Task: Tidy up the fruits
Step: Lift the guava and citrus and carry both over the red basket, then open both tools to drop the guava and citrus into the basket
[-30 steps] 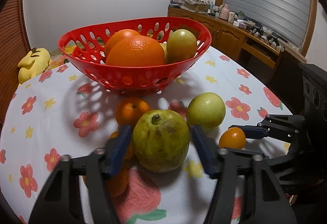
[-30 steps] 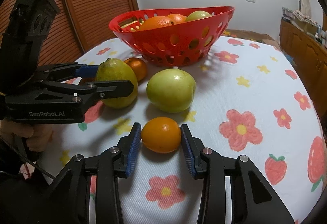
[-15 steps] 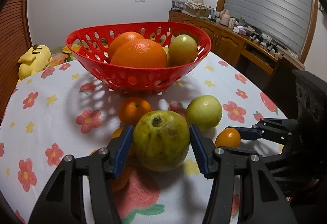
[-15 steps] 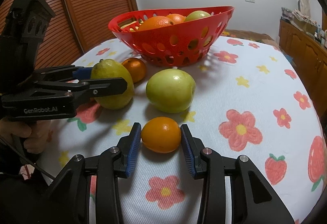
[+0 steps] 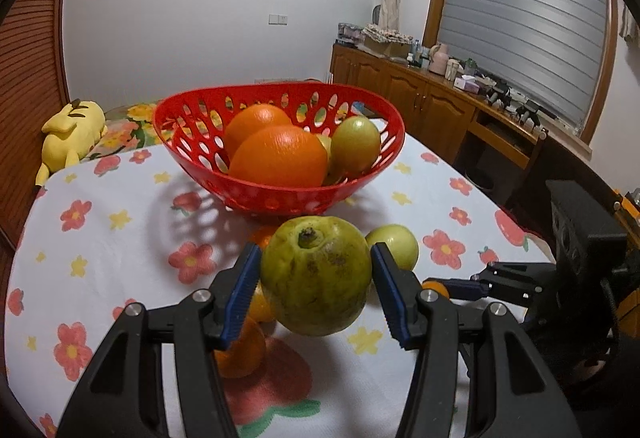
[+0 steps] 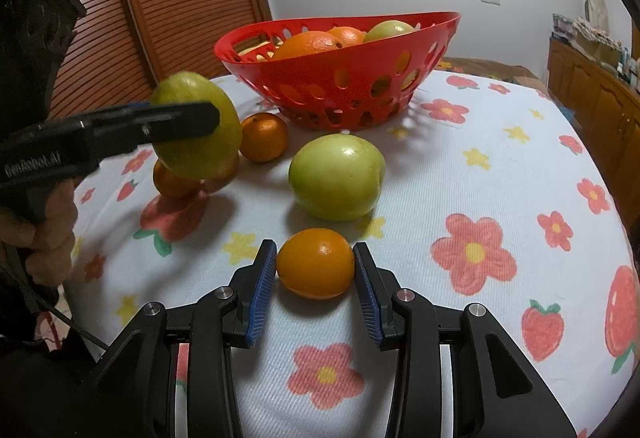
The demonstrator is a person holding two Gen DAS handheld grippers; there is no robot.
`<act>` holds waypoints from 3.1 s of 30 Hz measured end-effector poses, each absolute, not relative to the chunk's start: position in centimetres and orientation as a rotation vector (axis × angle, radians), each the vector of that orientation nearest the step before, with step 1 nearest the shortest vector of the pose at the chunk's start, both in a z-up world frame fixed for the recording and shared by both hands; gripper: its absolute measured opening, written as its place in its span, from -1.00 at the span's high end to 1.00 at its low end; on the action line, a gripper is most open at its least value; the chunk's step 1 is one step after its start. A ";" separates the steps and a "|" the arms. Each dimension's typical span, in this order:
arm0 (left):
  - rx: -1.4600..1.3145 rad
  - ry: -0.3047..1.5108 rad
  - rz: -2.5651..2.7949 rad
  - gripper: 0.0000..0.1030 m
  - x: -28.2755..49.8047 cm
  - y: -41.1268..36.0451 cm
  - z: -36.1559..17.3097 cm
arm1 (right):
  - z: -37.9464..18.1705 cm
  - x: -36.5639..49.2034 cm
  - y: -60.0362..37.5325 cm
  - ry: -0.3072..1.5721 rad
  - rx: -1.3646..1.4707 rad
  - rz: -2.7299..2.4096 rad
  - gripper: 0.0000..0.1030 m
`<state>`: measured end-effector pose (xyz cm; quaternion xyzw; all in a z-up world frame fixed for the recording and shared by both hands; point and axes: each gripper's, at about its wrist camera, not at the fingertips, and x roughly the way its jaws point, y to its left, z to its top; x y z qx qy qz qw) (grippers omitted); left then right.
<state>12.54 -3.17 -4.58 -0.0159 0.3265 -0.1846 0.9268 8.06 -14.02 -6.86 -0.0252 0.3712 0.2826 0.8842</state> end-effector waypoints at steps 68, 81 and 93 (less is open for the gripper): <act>-0.057 0.565 -0.340 -0.06 19.7 -0.2 0.8 | 4.0 14.4 -12.1 0.553 -0.202 0.646 0.36; -0.059 0.602 -0.329 -0.06 22.8 0.6 -0.4 | 2.5 17.0 -11.4 0.613 -0.210 0.672 0.35; -0.060 0.640 -0.316 -0.06 25.8 1.5 -1.5 | 2.4 18.2 -12.2 0.626 -0.169 0.658 0.26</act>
